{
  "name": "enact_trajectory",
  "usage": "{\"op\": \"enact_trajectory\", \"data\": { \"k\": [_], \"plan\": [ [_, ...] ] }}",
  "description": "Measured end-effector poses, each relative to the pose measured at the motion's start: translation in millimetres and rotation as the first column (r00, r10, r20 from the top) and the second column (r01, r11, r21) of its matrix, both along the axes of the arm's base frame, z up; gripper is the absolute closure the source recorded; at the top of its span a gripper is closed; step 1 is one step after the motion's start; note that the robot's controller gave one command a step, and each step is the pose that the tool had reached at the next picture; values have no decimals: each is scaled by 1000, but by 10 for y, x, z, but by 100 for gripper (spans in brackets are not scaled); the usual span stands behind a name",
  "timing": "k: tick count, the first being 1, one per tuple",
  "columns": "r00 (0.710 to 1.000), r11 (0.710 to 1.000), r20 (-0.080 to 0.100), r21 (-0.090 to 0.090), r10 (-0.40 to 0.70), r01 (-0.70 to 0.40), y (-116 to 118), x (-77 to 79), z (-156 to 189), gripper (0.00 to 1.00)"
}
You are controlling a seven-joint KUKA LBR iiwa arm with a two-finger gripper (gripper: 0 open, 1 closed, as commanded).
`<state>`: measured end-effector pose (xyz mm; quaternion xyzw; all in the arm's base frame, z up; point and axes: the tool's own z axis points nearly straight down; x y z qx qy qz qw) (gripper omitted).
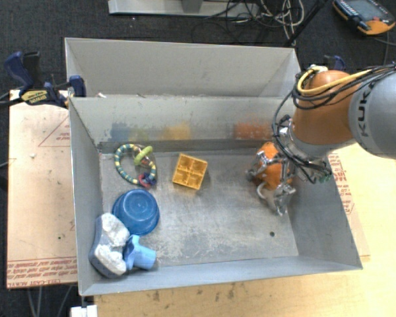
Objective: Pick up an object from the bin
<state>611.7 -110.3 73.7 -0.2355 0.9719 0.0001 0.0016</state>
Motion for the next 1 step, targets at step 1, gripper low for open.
{"op": "enact_trajectory", "data": {
  "k": [1],
  "plan": [
    [1000, 1000, 5, 1, 0, 0, 7, 14, 12, 100]
  ]
}}
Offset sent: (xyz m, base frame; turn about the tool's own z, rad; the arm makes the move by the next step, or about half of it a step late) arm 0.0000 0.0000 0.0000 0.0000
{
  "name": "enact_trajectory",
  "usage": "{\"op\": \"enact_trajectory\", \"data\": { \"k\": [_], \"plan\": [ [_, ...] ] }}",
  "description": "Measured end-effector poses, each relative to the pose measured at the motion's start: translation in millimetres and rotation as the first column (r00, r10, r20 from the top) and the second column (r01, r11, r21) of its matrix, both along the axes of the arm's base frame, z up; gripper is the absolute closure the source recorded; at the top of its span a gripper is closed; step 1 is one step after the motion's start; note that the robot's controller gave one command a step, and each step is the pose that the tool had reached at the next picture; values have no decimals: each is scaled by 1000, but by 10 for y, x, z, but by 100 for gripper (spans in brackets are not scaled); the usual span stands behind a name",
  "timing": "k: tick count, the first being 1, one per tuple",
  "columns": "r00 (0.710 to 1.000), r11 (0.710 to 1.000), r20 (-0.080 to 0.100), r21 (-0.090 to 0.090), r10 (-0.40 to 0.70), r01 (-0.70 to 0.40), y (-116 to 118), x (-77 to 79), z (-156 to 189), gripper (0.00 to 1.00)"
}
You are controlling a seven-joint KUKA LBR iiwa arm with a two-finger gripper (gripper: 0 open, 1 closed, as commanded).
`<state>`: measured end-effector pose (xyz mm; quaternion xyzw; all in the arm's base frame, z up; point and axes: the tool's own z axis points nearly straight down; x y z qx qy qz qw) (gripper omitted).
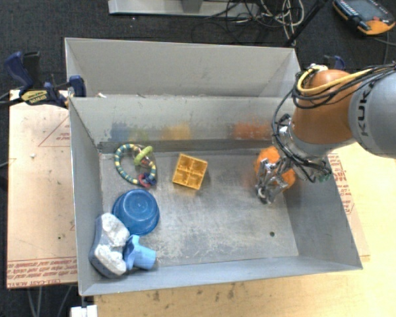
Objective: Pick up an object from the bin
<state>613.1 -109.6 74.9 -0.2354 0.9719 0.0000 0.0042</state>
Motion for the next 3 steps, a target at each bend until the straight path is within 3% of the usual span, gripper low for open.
{"op": "enact_trajectory", "data": {
  "k": [1, 2, 3],
  "plan": [
    [1000, 1000, -5, -1, 0, 0, -7, -14, -12, 0],
    [1000, 1000, 0, 0, 0, 0, -1, -1, -1, 100],
    [1000, 1000, -5, -1, 0, 0, -7, -14, -12, 0]
  ]
}}
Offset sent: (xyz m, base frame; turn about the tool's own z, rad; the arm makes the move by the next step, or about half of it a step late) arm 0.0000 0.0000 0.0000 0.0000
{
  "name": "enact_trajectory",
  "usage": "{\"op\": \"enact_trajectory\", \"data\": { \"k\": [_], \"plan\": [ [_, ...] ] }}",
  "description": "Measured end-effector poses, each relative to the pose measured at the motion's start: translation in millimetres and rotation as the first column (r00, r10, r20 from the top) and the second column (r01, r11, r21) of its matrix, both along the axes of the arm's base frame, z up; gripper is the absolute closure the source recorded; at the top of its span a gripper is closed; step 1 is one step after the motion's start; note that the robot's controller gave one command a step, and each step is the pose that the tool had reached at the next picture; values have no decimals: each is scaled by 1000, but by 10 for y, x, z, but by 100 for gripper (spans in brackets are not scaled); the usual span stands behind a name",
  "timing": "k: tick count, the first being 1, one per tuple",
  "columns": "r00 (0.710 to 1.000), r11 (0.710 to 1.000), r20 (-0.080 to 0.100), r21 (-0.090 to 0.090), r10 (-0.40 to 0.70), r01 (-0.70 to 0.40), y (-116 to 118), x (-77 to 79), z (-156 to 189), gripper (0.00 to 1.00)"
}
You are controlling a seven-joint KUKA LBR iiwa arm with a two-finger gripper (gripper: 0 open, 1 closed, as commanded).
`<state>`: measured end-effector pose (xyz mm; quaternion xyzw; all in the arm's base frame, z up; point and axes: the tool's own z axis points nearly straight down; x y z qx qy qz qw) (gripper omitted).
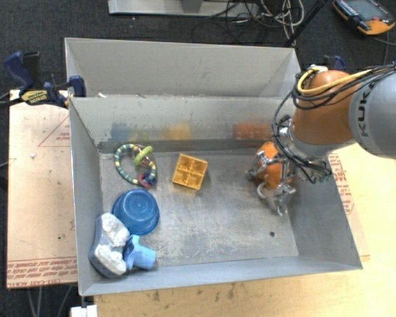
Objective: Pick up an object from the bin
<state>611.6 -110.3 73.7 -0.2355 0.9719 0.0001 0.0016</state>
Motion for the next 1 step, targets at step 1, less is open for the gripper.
{"op": "enact_trajectory", "data": {
  "k": [1],
  "plan": [
    [1000, 1000, 5, 1, 0, 0, 6, 14, 12, 100]
  ]
}}
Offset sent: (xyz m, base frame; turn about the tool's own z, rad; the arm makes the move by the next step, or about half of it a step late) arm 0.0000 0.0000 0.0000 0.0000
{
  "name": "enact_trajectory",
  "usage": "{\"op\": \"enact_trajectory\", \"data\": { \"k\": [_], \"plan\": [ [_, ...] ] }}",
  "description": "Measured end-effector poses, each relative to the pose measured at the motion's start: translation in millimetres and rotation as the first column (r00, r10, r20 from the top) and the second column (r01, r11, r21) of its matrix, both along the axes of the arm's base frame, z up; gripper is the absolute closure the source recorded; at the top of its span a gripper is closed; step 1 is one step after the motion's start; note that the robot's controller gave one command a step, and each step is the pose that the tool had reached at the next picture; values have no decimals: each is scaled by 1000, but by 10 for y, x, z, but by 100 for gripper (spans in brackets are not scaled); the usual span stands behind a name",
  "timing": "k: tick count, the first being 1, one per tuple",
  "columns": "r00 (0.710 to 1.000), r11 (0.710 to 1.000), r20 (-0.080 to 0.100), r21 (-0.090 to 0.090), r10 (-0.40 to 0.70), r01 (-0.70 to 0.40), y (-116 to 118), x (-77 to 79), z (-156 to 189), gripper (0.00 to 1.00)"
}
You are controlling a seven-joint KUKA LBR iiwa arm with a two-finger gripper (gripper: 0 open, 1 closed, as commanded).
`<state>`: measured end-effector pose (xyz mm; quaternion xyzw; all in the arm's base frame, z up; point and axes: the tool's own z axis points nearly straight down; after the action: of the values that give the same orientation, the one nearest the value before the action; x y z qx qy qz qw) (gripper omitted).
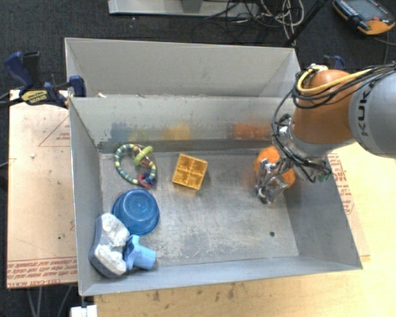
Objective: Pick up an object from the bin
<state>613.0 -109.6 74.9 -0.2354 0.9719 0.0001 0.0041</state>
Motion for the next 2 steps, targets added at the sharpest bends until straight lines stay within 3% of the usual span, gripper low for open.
{"op": "enact_trajectory", "data": {
  "k": [1, 2],
  "plan": [
    [1000, 1000, -5, -1, 0, 0, -6, -14, -12, 0],
    [1000, 1000, -5, -1, 0, 0, -7, -13, -12, 0]
  ]
}}
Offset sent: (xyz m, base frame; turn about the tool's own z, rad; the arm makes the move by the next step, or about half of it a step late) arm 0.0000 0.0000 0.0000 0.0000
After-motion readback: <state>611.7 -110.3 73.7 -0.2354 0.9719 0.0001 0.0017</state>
